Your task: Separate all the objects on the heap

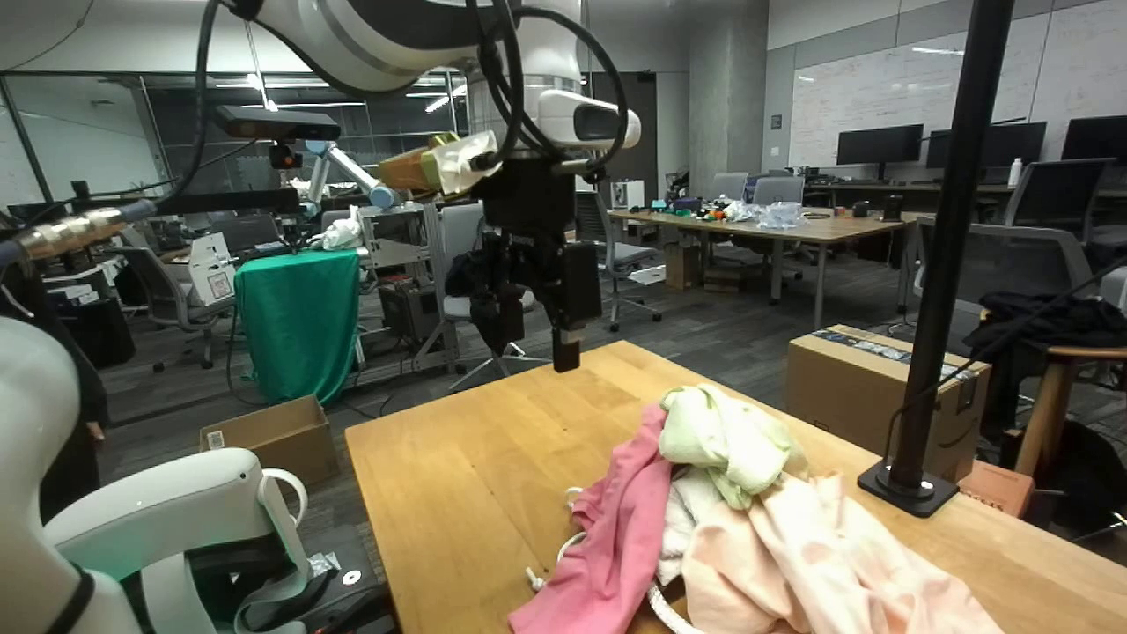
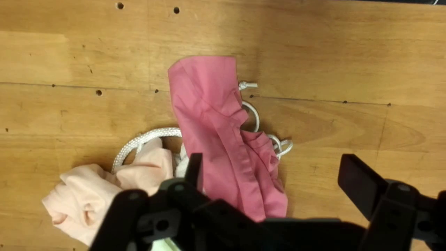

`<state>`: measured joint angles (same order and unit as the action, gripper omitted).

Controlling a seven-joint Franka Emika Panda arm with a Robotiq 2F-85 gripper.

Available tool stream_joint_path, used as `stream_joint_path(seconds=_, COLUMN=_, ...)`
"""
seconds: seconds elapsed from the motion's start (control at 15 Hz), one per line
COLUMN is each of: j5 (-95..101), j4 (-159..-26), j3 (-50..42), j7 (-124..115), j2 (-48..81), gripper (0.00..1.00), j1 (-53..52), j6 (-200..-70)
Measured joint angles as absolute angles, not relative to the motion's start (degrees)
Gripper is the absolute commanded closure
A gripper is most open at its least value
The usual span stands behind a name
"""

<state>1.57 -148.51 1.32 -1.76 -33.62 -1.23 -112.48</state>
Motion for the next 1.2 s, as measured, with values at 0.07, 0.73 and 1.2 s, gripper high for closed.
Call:
stream_joint_path(seconds=0.07, j5=1.57, j4=-148.1, j3=1.81, j7=-1.76, j2=-32.95, gripper=0.0, j1=-1.56, j6=-114.07)
stream_joint_path(seconds=0.73, j5=2.31, j4=-141.52, j3=6.41, j7=-1.76, j2=-17.86, gripper=0.0, j1=-4.08, j6=-125.95)
stream_joint_path(seconds=1.2, j5=8.91, j4=-137.67, j3=5.75, j7=-3.62, j2=-8.57, gripper=0.0, j1=-2.55, j6=-132.58)
